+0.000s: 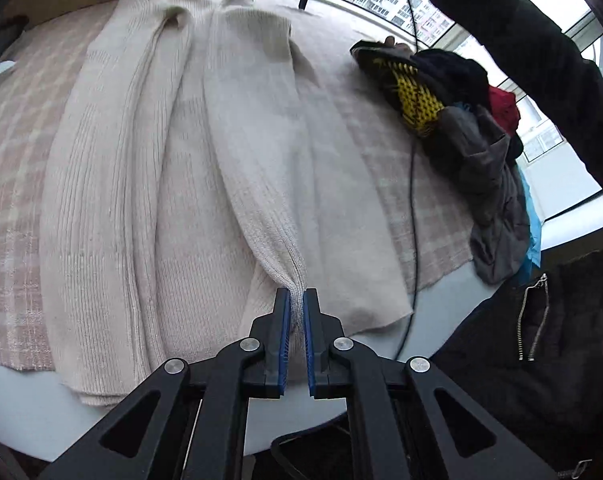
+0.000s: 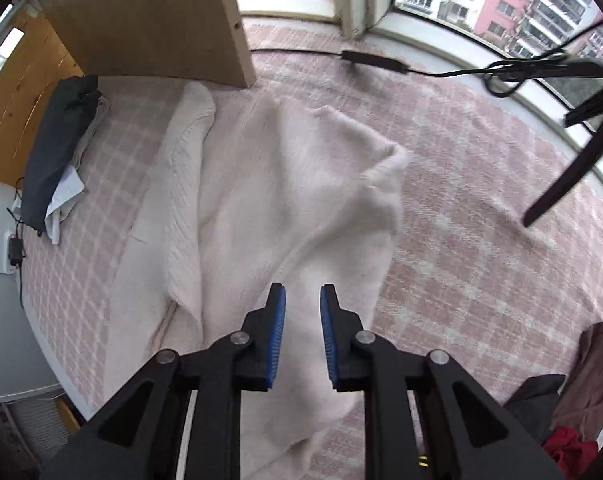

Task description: Fold clothes

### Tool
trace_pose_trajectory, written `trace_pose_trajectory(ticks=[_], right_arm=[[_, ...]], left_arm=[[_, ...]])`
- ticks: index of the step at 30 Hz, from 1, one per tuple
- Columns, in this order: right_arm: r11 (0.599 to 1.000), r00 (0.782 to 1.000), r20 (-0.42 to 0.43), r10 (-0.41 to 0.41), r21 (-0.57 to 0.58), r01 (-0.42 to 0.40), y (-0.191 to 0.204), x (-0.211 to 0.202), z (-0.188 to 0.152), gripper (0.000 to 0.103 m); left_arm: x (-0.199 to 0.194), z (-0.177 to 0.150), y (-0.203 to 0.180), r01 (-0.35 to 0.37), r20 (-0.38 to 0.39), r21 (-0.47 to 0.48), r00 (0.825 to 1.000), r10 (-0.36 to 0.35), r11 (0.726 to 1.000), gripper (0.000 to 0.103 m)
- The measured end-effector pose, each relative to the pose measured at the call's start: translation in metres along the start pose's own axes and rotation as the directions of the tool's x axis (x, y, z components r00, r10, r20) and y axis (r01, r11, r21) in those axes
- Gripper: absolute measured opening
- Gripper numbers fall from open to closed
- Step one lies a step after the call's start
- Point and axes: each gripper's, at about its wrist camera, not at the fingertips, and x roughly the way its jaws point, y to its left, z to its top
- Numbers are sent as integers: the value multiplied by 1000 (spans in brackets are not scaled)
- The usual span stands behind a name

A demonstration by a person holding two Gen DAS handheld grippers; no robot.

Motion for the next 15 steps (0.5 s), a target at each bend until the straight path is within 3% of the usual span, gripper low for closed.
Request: trace_pose_trajectory(ticks=[1, 5, 9, 15], right_arm=[[1000, 999, 28, -22, 3, 22, -9, -8, -8, 18], [1000, 999, 37, 13, 24, -14, -32, -16, -54, 18], [999, 999, 30, -18, -35, 19, -32, 4, -96, 18], [997, 999, 0, 44, -66, -44, -29, 28, -117, 19]], left_arm=[[3, -1, 3, -5, -9, 1, 1000, 5, 1000, 6], [-2, -1, 3, 5, -9, 19, 1000, -5, 1000, 6], [-6, -5, 4, -6, -9, 37, 1000, 7, 999, 7], [-8, -6, 11, -17, -23, 39, 1000, 18, 999, 7]])
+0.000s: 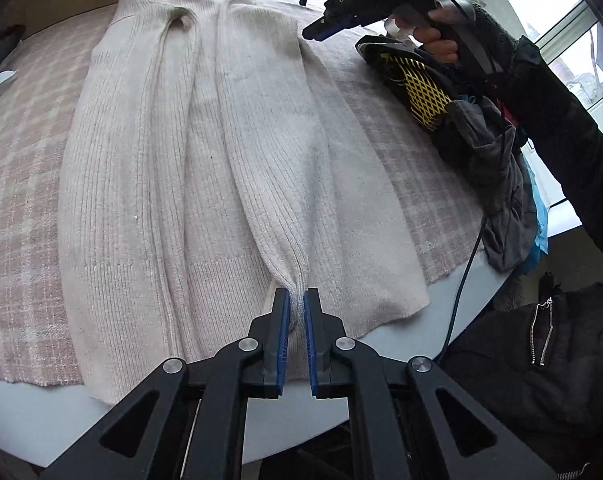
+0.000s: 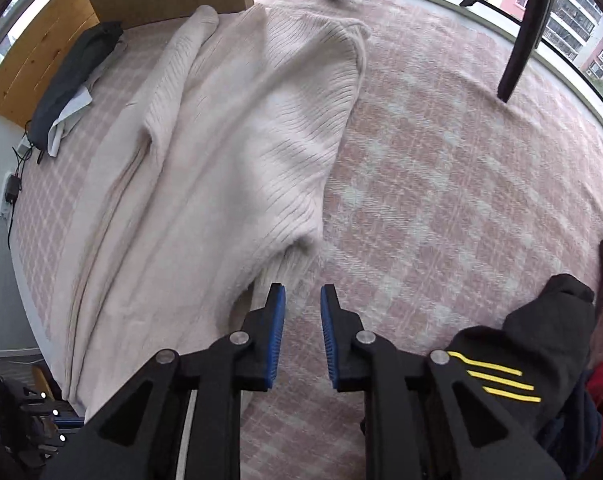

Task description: Fold clothes

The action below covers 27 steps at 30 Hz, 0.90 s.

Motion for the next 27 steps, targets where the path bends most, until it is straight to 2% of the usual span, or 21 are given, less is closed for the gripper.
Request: trace_pose_trajectory(ticks=[3, 8, 12, 18, 19, 20, 21, 23, 24, 25, 26, 27], right_arm=[[1000, 1000, 8, -11, -17, 11, 8, 9, 8, 28], [998, 998, -5, 59, -28, -59, 17, -1, 7, 30], [993, 997, 30, -72, -87, 74, 22, -4, 12, 36], [991, 995, 24, -102, -83, 104, 15, 10, 30, 36], [993, 995, 14, -102, -59, 103, 7, 10, 30, 29], [994, 995, 4, -100, -33, 100, -2, 9, 29, 15], [996, 996, 3, -85, 4, 85, -15, 5, 29, 8], [997, 997, -1, -71, 40, 71, -35, 0, 26, 8], [997, 998, -13, -68, 40, 69, -40, -1, 25, 12], [997, 998, -25, -65, 40, 66, -45, -1, 23, 24], [995, 995, -15, -96, 19, 96, -41, -4, 22, 30], [992, 992, -1, -130, -5, 129, -37, -7, 21, 40]], left_arm=[[2, 1, -3, -3, -12, 15, 1000, 3, 1000, 7], [-2, 3, -5, -7, -8, 28, 1000, 8, 1000, 7], [1, 4, -6, -6, -14, 25, 1000, 6, 1000, 7], [7, 2, -11, -12, -31, 42, 999, 13, 999, 7], [7, 1, -12, -14, -32, 45, 999, 15, 999, 8], [7, 1, -12, -11, -31, 45, 999, 13, 999, 7], [6, 1, -12, -10, -26, 43, 1000, 12, 999, 7], [2, 1, -11, -26, -14, 36, 1000, 27, 999, 7], [0, 0, -9, -46, -14, 33, 999, 47, 998, 7], [-2, 0, -8, -73, -18, 31, 997, 74, 997, 8], [-6, 1, -8, -103, -14, 35, 995, 103, 994, 8], [-11, 1, -9, -133, -10, 39, 991, 133, 990, 8]])
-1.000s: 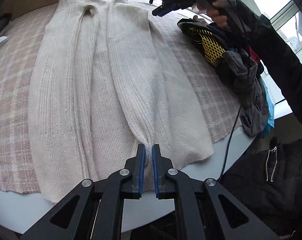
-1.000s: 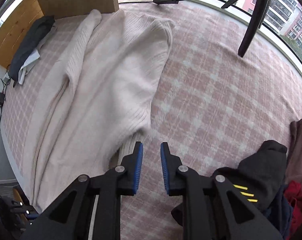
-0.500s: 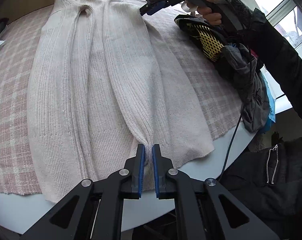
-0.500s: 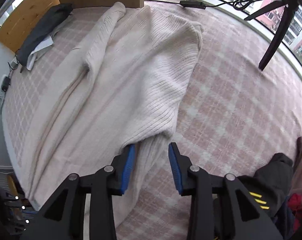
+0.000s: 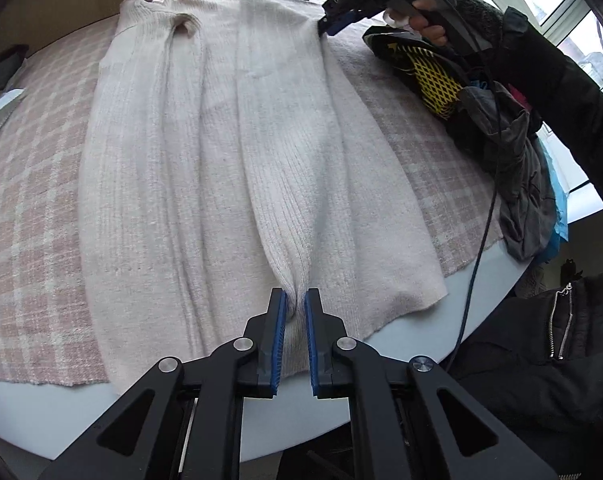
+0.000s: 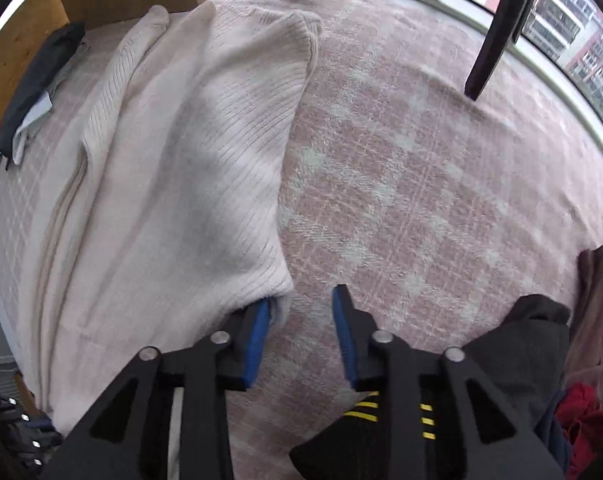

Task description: Fold clothes

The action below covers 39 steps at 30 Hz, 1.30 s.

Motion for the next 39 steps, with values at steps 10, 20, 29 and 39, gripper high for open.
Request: trace_pose_trajectory(ticks=[10, 20, 29, 39], right_arm=[[995, 989, 135, 58, 79, -69, 15, -57, -17, 42], [956, 980, 18, 200, 213, -200, 27, 2, -23, 37], [943, 970, 73, 232, 226, -243, 12, -12, -23, 14], [972, 988, 18, 153, 177, -154, 21, -28, -33, 19]], left_arm=[[-2, 9, -53, -17, 20, 183, 1000, 13, 983, 17], [44, 7, -52, -48, -42, 238, 997, 60, 970, 7], [15, 26, -65, 182, 2, 135, 983, -184, 974, 3], [14, 7, -69, 187, -32, 115, 982, -184, 976, 20]])
